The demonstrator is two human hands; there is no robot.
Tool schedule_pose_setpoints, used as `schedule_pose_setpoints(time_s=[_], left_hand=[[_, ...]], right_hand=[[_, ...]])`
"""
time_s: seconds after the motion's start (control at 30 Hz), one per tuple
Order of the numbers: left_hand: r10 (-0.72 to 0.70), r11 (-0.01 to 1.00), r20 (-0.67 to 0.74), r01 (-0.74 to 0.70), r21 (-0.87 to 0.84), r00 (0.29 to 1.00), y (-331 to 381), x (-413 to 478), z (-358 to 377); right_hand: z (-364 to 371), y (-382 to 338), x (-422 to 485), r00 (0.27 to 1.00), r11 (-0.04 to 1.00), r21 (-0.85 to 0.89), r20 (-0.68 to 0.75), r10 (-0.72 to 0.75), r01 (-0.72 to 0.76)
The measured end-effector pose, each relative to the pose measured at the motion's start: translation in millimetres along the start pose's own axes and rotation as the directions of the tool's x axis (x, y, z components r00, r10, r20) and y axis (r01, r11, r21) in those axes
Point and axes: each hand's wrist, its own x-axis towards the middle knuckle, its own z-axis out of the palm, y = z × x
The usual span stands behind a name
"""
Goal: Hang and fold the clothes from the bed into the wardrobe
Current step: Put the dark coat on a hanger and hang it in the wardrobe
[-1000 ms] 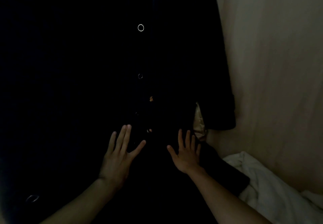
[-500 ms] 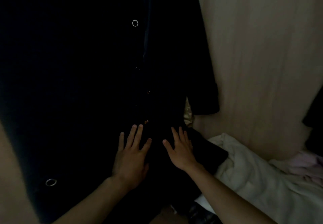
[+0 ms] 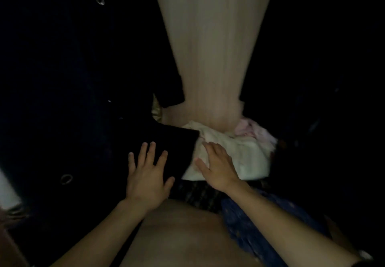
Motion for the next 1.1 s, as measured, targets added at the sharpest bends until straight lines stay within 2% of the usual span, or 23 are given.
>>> schedule_pose_setpoints(time_s=[0.2, 0.33, 0.53, 0.67, 0.83, 0.97, 1.1], left_hand=[[0.137, 0.972, 0.063, -0.122, -0.202, 0.989, 55, -40, -9], [0.245, 0.939, 0.079, -0.216, -0.266, 0.966, 94, -69, -18], [0.282, 0.908, 0.131, -0.220, -0.357, 0.950, 146, -116, -37], [0.269, 0.893, 0.183, -0.174, -0.415, 0.945, 181, -158, -56], [0.261, 0.907, 0.236, -0.154, -0.393, 0.936, 214, -237, -68], [0.268, 0.918, 0.266, -0.162, -0.362, 0.926, 220, -288, -86], [0.314, 0.906, 0.242, -0.214, -0.365, 0.918, 225, -313, -99]], right_hand=[[-53, 23, -119, 0.989, 0.967, -0.209, 0.012, 0.149, -0.143], [-86, 34, -177, 0.974, 0.912, -0.348, -0.017, 0.227, -0.218], [-130, 40, -256, 0.963, 0.851, -0.457, -0.053, 0.264, -0.259], [-155, 45, -313, 0.970, 0.861, -0.455, -0.037, 0.238, -0.229], [-170, 46, -377, 0.980, 0.893, -0.413, -0.002, 0.198, -0.181], [-171, 35, -418, 0.971, 0.896, -0.404, 0.065, 0.229, -0.184], [-176, 23, -458, 0.967, 0.884, -0.418, 0.048, 0.251, -0.209]])
